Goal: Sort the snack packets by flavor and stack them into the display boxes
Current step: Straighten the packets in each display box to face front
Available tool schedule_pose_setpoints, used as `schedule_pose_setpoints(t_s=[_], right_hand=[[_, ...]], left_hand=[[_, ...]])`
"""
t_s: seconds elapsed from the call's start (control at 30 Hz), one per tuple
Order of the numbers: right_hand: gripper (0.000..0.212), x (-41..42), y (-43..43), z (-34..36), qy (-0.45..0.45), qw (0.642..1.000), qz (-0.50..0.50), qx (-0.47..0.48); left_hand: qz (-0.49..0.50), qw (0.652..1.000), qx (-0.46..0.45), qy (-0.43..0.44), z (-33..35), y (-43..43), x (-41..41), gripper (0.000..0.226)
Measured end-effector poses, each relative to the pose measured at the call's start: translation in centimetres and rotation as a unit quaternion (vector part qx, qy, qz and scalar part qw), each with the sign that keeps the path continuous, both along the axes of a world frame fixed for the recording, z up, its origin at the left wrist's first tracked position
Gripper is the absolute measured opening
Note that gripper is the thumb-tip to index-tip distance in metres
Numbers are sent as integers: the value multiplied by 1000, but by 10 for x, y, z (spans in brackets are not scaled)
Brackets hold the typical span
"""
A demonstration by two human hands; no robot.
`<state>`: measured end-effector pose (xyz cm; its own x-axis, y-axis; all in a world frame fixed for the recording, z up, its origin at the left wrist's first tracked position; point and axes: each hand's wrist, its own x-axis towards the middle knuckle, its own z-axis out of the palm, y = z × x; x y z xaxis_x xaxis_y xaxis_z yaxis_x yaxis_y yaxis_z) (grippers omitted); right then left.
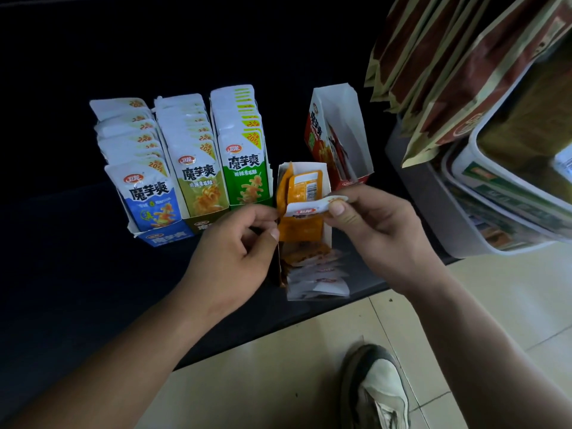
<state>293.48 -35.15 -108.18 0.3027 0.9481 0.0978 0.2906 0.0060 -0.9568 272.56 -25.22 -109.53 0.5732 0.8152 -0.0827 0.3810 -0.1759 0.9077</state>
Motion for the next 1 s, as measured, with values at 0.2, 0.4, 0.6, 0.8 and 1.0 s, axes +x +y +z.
schedule_pose_setpoints(t_s=[0.2,0.4,0.6,0.8,1.0], right_hand=[[21,1,-2,7,73,996,-2,-47],[15,-2,-4,-5,-95,984,33,-145],[39,-2,-3,13,10,984,15,-179],[20,-10,5,6,-46,989,-55,-131],[19,-11,4,5,32,984,-119,-131]], left_hand=[[-3,1000,-12,-9,2,-1,2,25],[-2,1000,-5,14,2,3,0,18],[-5,999,33,16,8,19,6,18],[-98,949,282,98,25,43,39,36],[-116,918,300,233,25,46,66,32]])
